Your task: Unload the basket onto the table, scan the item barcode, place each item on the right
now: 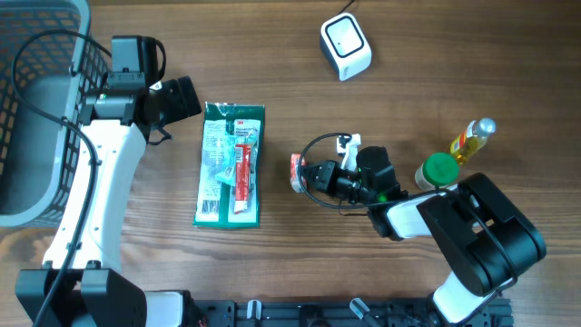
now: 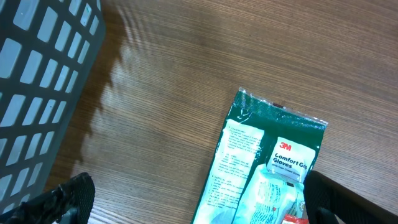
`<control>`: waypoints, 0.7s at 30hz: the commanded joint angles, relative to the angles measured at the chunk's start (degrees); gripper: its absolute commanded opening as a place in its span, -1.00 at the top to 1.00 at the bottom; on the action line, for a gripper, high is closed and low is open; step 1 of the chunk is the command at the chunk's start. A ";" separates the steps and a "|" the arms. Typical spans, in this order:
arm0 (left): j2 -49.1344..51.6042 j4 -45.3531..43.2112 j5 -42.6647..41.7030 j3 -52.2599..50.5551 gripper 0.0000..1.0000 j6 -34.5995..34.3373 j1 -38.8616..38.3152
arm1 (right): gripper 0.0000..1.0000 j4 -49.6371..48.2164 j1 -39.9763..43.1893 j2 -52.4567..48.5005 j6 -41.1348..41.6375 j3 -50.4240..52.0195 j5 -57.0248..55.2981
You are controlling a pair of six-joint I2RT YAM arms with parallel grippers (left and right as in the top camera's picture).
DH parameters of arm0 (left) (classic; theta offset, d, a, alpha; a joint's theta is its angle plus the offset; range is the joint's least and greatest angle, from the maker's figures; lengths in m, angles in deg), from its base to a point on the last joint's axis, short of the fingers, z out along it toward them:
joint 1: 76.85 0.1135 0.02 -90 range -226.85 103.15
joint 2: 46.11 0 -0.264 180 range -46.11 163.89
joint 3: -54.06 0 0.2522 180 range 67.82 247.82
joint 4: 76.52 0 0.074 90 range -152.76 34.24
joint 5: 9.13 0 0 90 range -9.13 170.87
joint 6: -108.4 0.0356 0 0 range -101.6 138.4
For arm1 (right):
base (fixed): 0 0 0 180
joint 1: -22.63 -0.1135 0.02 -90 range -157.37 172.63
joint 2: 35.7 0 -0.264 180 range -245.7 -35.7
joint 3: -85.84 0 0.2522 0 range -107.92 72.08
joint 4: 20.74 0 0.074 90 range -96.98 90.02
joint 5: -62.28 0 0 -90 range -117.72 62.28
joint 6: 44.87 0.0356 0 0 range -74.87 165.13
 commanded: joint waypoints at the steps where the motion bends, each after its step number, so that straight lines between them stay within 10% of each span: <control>1: 0.13 -0.11 0.31 0.31 -1.00 -0.52 0.33 | 0.55 -1.38 -0.17 -1.25 0.09 0.07 0.00; 21: 0.13 -0.11 0.31 0.31 -1.00 -0.52 0.33 | 0.03 7.17 4.09 10.21 -6.16 -0.02 -0.61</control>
